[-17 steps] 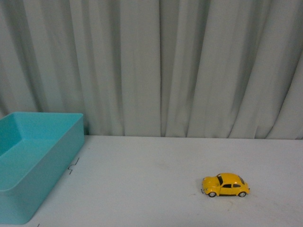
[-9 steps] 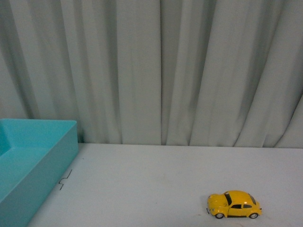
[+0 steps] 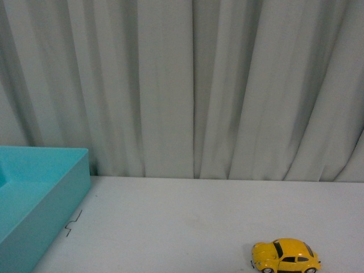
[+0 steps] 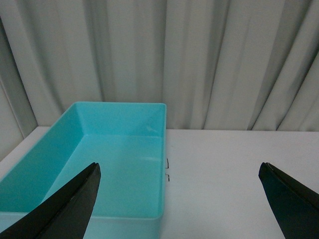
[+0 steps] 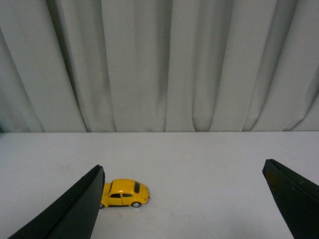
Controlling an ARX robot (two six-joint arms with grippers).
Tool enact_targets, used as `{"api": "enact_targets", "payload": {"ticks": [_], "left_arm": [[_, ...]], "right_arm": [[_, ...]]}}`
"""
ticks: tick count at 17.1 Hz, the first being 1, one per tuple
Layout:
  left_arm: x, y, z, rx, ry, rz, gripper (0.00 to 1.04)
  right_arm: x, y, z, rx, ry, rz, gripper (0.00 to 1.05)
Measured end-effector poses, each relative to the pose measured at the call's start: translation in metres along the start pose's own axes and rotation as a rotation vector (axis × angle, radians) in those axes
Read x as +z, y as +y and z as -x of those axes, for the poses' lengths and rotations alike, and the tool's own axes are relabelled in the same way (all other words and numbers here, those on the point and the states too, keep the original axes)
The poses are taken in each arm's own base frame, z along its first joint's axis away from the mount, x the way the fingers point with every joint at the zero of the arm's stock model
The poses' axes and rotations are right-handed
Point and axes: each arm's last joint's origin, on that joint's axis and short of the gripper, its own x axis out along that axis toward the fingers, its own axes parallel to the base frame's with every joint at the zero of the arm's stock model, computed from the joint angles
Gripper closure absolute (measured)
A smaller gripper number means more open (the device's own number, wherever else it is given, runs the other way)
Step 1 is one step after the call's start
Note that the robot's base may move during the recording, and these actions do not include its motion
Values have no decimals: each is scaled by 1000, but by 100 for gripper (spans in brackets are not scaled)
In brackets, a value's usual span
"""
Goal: Wind up and store yellow beetle toy
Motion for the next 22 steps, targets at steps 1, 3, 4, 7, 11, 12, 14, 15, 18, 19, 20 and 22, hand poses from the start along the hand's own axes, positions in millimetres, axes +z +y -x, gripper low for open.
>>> {"api": "enact_targets", "payload": {"ticks": [1,3,4,7,11,12,14,15,18,19,20,22], "left_arm": [[0,0,0,0,0,0,7],[0,0,0,0,0,0,7],[0,0,0,0,0,0,7],[0,0,0,0,0,0,7],[0,0,0,0,0,0,7],[0,0,0,0,0,0,7],[0,0,0,0,0,0,7],[0,0,0,0,0,0,7],[0,0,0,0,0,0,7],[0,0,0,0,0,0,7],[0,0,0,0,0,0,7],[0,0,0,0,0,0,7]], "right_arm": [[0,0,0,0,0,0,7],[-3,0,0,-1,57,-51,7],[-2,-3,-4,9,63,-110,7],[14,-34,-34,-50,-8,-143,7],[39,-65,-119,16,-83,-66,7],[33,-64,-147,82,-31,-63,7],[18,-54,-189,218,65,-50,7],[13,-47,-210,287,110,-24,7],[-5,-32,-257,558,236,109,7],[-13,-32,-263,617,282,128,7],[-24,-32,-269,705,335,180,7],[-34,-32,-274,805,392,241,7]]}}
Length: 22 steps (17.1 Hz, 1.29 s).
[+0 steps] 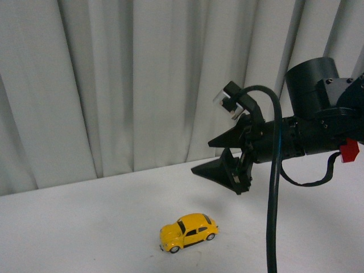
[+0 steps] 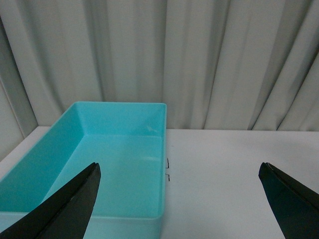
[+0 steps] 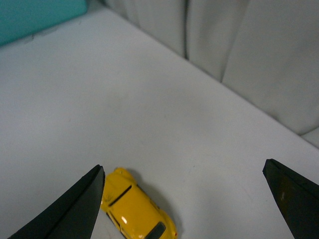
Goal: Wind up and store yellow beetle toy
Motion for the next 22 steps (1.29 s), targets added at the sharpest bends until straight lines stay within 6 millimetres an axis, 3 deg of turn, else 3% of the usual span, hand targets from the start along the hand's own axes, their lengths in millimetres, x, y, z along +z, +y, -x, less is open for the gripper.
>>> {"api": "enact_targets", "payload": {"ticks": [7,11,15,18,22], "left_arm": [[0,0,0,0,0,0,7],[0,0,0,0,0,0,7],[0,0,0,0,0,0,7],[0,0,0,0,0,0,7],[0,0,0,0,0,0,7]], "right_arm": [[-29,-7,-23,329,238,285,7],[-32,-9,-39,456,280,463,7],[-42,-19,-62,516,310,530,7],[-36,-28,-75,521,311,557,7],[-39,-17,-93,600,331,561,7]]}}
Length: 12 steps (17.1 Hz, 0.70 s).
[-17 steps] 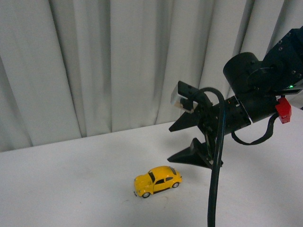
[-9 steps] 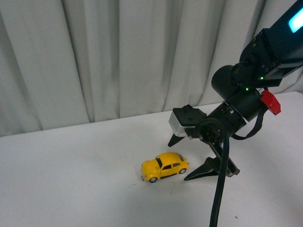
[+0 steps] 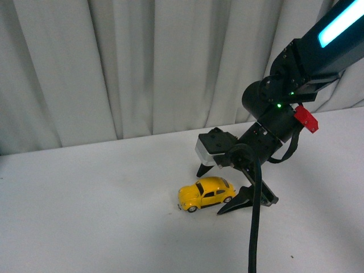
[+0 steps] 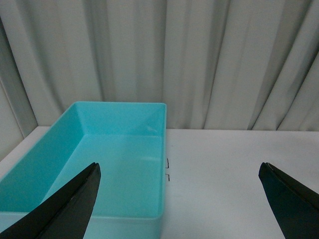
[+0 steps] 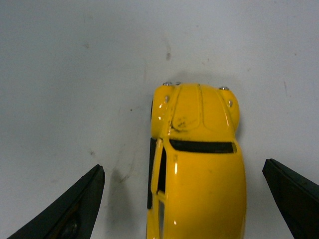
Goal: Wind up and store yellow beetle toy
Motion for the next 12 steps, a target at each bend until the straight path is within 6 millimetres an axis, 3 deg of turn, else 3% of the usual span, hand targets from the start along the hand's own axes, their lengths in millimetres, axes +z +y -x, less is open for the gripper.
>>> {"api": "enact_targets", "payload": {"ticks": [4,5,10,12], "left_arm": [[0,0,0,0,0,0,7],[0,0,0,0,0,0,7],[0,0,0,0,0,0,7],[0,0,0,0,0,0,7]], "right_arm": [[7,-6,-8,-4,13,33,7],[6,-6,-9,-3,16,26,11],[6,-7,-12,-9,23,-14,59],[8,-6,-15,-10,17,-42,62]]}}
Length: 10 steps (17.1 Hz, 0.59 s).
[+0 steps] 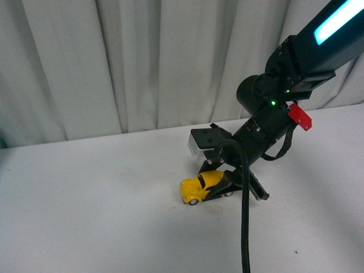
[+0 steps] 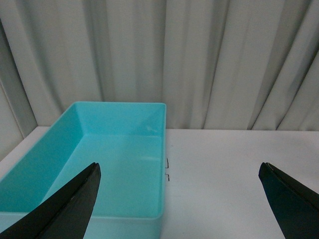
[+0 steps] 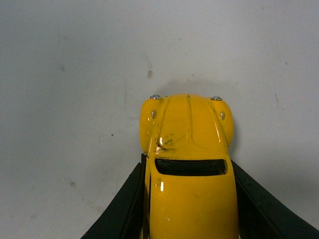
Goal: Wind up and store yellow beetle toy
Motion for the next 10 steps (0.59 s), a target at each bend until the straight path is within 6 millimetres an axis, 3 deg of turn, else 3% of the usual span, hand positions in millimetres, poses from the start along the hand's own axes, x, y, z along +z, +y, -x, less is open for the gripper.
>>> {"api": "enact_targets", "payload": {"ticks": [10], "left_arm": [[0,0,0,0,0,0,7]], "right_arm": [[8,9,-12,-16,-37,-83,62]]}}
